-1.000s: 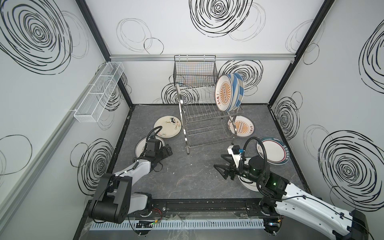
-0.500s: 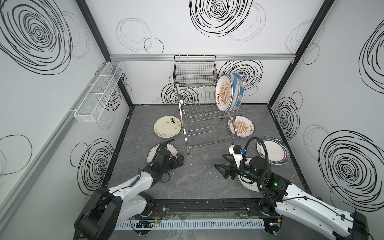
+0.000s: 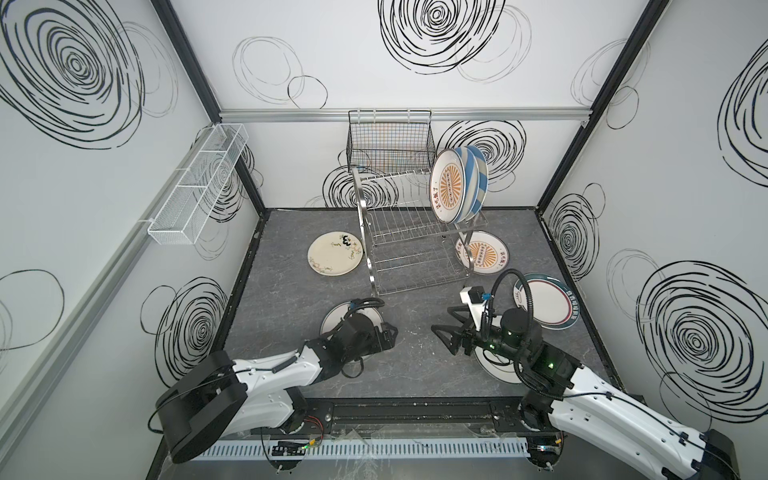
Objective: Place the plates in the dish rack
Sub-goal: 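Move the right gripper to the 'Enjoy The Moment' plate while the left gripper approaches, then push the plate toward the right gripper with the left gripper, tilting it onto its edge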
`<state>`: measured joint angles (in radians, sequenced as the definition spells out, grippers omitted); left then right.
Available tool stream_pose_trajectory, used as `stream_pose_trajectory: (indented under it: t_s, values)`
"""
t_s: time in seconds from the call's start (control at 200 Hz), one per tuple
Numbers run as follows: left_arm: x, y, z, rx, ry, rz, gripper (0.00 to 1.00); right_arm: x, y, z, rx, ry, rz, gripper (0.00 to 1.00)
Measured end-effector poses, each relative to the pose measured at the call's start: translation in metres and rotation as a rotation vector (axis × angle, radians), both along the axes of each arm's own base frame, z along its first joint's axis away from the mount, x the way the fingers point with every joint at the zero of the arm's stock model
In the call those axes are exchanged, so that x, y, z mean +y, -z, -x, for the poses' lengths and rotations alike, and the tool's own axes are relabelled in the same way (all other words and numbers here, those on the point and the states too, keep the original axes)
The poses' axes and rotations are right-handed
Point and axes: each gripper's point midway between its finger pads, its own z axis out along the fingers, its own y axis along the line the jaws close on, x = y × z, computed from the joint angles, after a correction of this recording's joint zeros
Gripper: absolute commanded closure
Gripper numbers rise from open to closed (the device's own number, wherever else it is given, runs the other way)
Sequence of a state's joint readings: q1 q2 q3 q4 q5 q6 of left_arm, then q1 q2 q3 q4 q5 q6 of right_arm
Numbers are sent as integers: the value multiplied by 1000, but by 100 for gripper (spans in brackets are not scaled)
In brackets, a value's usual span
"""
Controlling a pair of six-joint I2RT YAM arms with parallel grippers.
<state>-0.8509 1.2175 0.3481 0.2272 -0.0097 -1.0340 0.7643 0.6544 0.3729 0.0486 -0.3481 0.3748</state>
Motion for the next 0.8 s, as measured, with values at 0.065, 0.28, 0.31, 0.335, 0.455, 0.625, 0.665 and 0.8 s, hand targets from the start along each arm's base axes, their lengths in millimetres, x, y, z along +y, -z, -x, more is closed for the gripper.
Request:
stream_pose_trajectory:
  t_s: [0.065,0.28,0.31,0.335,0.455,0.625,0.665,0.8]
  values:
    - [-6,-1,1,9,13,-8,4,2,10,-2,40,-4,19,9]
    - [34,-26,-21,-49,-82,-105,4,27,59,8,280,-25,-27,12]
    - [44,-36,-29,-75,-114,-113,4,32,68,13,318,-32,-20,12]
    - [53,-43,-35,-96,-141,-118,4,36,76,17,350,-36,-11,12]
    - [104,-67,-61,-182,-282,-164,4,51,99,26,453,-38,12,13]
    - [161,-56,-75,-174,-405,-248,4,61,108,15,501,17,-34,14]
    - [166,-52,-75,-167,-407,-261,4,63,109,13,503,27,-43,14]
    - [170,-30,-69,-125,-381,-267,4,74,112,7,519,37,-63,16]
